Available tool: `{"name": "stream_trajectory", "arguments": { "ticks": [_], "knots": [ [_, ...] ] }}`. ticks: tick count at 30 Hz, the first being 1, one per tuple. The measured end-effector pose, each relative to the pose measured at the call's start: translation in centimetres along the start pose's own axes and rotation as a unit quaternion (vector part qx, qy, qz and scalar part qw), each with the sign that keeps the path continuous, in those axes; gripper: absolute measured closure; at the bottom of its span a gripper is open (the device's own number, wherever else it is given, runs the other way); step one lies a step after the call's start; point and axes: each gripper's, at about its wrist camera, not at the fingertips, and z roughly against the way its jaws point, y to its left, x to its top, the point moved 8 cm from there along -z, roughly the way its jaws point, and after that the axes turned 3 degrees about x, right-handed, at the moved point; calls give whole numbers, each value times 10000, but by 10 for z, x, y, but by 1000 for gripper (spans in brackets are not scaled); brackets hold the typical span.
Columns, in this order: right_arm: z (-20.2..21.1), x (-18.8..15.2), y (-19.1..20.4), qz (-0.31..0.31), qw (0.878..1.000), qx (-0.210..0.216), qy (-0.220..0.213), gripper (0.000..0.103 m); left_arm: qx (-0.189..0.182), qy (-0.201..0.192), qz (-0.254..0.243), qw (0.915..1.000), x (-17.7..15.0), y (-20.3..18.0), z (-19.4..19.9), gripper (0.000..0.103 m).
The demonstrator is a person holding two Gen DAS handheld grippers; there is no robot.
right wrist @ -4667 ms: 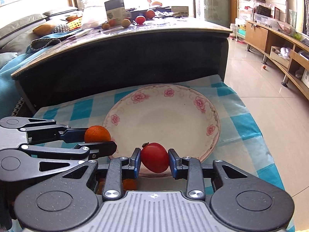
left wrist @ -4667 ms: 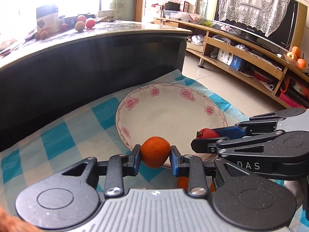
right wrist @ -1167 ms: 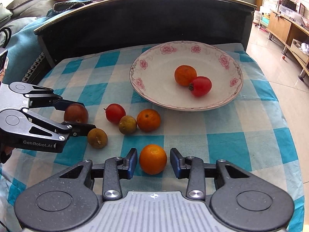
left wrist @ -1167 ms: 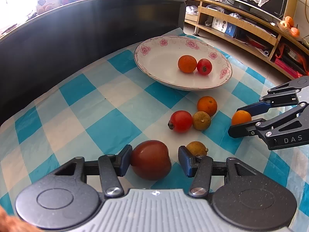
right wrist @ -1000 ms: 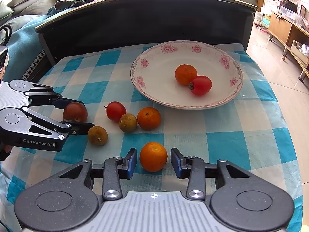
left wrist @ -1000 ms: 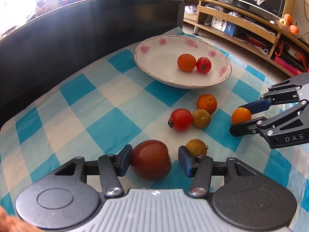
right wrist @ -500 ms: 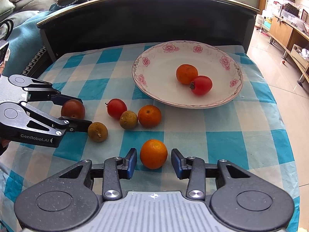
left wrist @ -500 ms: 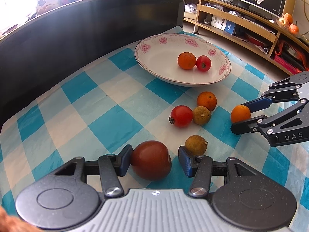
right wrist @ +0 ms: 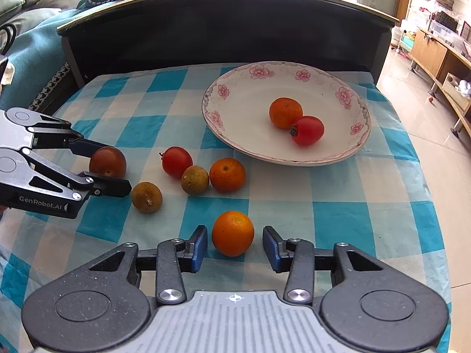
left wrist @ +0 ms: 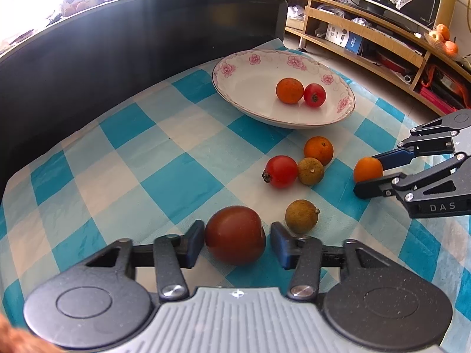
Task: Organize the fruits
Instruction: 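Close the left tool on the dark plum while the right tool grasps the orange, then lift the plum with the left tool into the bowl while the right tool releases the orange there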
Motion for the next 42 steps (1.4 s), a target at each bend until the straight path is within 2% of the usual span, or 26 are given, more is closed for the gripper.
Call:
{"name": "stream_trajectory", "arguments": {
  "ticks": [1, 5, 18, 33, 42],
  "knots": [
    [0, 0, 1, 7, 10000, 17, 8, 78, 45, 2, -38, 10000, 0, 0, 0, 54],
    [1, 0, 2, 96, 9999, -25, 27, 78, 68, 19, -42, 10000, 0, -1, 1, 54],
    [5, 7, -3, -168, 9997, 89, -169, 79, 39, -118, -45, 9999, 12, -4, 7, 55],
    [16, 35, -19, -385, 9973, -64, -620, 79, -117, -641, 60, 9979, 62, -22, 6, 55],
    [15, 52, -33, -513, 9948, -221, -849, 79, -165, -897, 70, 9958, 89, -38, -8, 55]
  ]
}}
